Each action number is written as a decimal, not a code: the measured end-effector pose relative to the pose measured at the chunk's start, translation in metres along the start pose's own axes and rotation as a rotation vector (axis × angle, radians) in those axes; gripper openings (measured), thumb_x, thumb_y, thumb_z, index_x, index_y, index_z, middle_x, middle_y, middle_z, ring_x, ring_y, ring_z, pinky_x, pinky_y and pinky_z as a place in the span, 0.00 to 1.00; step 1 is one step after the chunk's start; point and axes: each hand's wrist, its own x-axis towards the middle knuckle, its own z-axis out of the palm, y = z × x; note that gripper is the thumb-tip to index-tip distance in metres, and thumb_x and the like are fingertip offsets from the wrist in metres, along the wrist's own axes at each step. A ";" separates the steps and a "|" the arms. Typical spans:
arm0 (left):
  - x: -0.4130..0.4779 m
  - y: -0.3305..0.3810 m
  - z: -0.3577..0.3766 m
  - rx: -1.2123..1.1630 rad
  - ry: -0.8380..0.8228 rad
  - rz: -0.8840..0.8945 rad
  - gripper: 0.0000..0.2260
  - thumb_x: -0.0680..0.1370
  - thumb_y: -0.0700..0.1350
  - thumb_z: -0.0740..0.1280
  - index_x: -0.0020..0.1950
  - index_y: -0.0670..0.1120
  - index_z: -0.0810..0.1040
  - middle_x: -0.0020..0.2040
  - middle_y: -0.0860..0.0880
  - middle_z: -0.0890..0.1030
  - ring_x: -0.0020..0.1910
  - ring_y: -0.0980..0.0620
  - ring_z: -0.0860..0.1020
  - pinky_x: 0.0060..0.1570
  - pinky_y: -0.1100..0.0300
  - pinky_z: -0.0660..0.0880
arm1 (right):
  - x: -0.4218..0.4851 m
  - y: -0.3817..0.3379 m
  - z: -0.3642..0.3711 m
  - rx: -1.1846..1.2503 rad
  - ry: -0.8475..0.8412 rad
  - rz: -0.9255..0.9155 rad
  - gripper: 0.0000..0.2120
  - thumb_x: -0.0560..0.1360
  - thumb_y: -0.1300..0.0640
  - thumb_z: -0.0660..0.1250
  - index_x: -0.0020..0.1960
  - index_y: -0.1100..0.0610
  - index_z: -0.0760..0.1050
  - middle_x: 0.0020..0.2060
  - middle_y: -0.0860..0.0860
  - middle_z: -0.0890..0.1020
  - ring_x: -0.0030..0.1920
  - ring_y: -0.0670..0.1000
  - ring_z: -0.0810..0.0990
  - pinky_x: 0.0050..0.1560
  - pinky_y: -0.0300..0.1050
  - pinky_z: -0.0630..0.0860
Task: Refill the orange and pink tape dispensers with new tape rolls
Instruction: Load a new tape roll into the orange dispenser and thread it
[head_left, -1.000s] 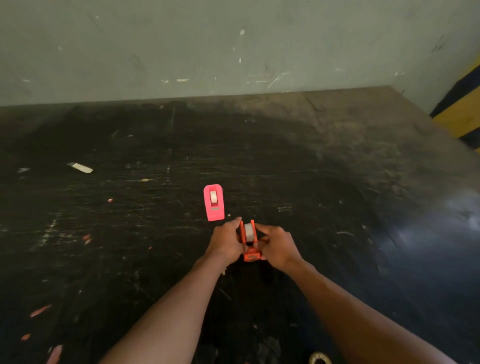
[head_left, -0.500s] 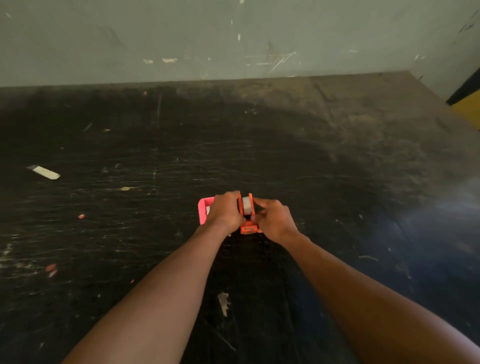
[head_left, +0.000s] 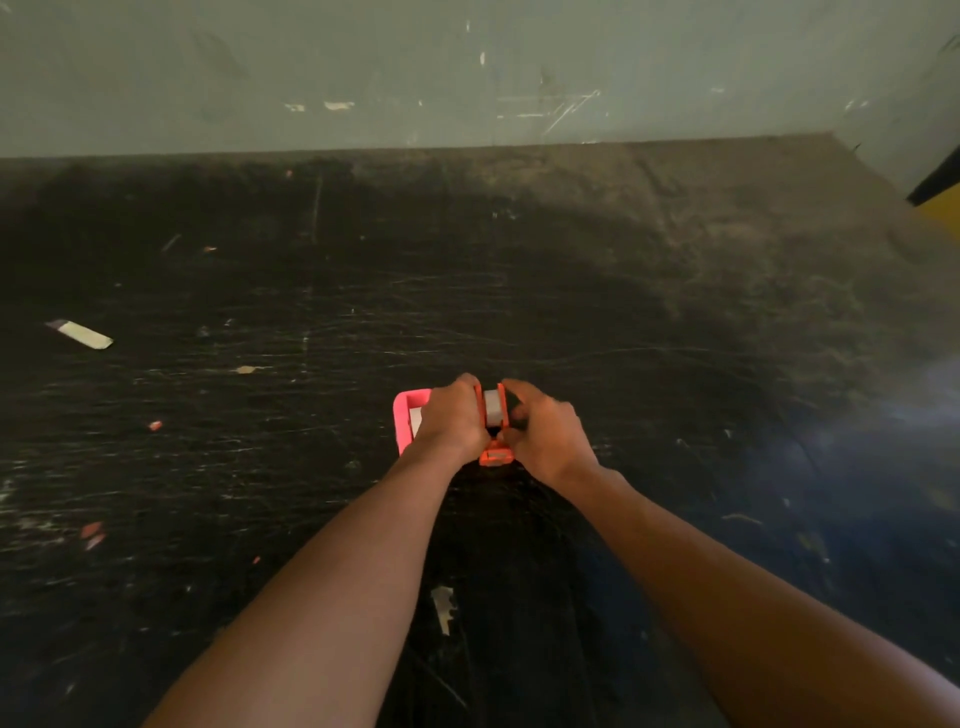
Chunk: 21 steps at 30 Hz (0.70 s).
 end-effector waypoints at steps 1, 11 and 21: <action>-0.001 0.001 0.000 -0.006 0.003 -0.006 0.20 0.74 0.39 0.74 0.63 0.48 0.74 0.57 0.46 0.81 0.60 0.46 0.79 0.64 0.50 0.75 | 0.000 -0.001 -0.002 -0.036 0.023 -0.039 0.28 0.74 0.63 0.70 0.72 0.50 0.69 0.56 0.53 0.81 0.56 0.52 0.80 0.59 0.50 0.78; -0.002 0.002 0.000 -0.011 0.009 -0.020 0.19 0.75 0.40 0.74 0.63 0.47 0.74 0.56 0.45 0.81 0.58 0.45 0.80 0.62 0.49 0.77 | 0.006 -0.010 -0.014 -0.250 -0.017 -0.271 0.13 0.76 0.63 0.67 0.59 0.53 0.79 0.48 0.48 0.76 0.46 0.49 0.77 0.50 0.44 0.77; -0.002 0.002 0.000 -0.002 0.031 -0.038 0.18 0.75 0.39 0.74 0.63 0.46 0.75 0.57 0.44 0.82 0.59 0.45 0.80 0.59 0.53 0.76 | -0.002 -0.012 -0.014 -0.318 0.014 -0.331 0.10 0.79 0.61 0.63 0.49 0.57 0.83 0.47 0.53 0.81 0.47 0.52 0.80 0.50 0.49 0.79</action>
